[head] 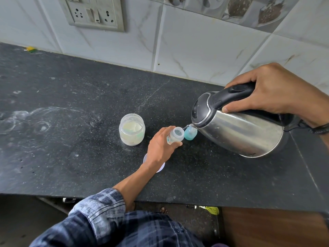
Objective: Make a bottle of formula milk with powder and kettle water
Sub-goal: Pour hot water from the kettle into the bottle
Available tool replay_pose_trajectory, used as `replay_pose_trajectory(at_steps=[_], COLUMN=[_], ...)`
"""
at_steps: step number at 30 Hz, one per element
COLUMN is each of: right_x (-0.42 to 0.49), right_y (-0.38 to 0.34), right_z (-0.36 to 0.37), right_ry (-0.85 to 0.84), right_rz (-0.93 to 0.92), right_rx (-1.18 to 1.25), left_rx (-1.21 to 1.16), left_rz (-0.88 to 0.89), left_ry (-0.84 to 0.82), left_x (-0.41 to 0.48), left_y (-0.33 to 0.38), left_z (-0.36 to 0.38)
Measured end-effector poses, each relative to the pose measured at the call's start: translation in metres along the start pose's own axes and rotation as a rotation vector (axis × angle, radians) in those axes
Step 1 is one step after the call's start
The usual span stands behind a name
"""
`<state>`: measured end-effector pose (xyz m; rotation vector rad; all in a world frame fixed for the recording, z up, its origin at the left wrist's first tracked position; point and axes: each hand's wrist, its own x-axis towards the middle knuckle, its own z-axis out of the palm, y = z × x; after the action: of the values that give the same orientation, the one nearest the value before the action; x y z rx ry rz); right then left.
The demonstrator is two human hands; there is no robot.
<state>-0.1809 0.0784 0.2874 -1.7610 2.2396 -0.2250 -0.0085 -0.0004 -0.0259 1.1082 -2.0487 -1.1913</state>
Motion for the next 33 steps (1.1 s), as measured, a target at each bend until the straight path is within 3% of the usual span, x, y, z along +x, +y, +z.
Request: replay_pose_trajectory(at_steps=[33], right_x=[-0.001], right_y=[-0.002], right_z=[-0.016], right_ry=[0.023], right_rz=[-0.035], right_rx=[-0.01], left_rx=[-0.002], left_rz=[-0.002], left_ry=[0.011], left_x=[-0.001], left_y=[0.003], left_z=[-0.001])
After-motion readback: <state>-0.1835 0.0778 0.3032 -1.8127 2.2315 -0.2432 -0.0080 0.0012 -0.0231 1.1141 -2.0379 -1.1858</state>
